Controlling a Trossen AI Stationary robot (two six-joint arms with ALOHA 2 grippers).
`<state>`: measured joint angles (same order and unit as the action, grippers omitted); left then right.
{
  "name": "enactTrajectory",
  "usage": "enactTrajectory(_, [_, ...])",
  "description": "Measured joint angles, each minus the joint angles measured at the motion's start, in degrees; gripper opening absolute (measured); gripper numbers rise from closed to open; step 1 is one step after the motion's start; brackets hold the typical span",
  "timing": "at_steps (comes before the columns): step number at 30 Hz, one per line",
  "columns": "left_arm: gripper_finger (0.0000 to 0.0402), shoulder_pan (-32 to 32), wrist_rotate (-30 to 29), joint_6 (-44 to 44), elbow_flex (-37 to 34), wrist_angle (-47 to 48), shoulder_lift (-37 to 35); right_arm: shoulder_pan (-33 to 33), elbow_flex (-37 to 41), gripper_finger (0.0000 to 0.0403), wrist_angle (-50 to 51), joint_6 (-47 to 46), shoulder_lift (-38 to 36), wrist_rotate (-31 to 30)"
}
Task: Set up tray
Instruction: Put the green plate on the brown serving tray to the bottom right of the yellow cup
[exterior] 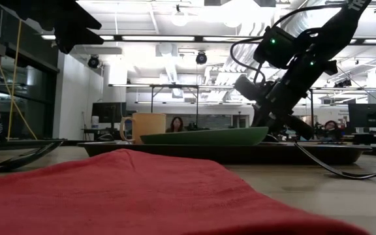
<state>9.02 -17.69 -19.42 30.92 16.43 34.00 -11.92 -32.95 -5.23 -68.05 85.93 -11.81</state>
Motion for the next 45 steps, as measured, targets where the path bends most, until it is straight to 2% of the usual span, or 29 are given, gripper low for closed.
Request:
enactTrajectory(23, [0.023, 0.0, 0.2, -0.4, 0.0, 0.0, 0.0, -0.1, 0.0, 0.0001, -0.7, 1.7, 0.0, -1.3])
enactTrajectory(40, [0.023, 0.0, 0.2, -0.4, 0.0, 0.5, 0.0, -0.9, 0.0, 0.0001, -1.3, 3.8, 0.0, 0.0])
enactTrajectory(45, [0.023, 0.0, 0.2, -0.3, 0.0, 0.5, 0.0, -1.9, 0.0, 0.0025, -2.0, 4.0, 0.0, 0.2])
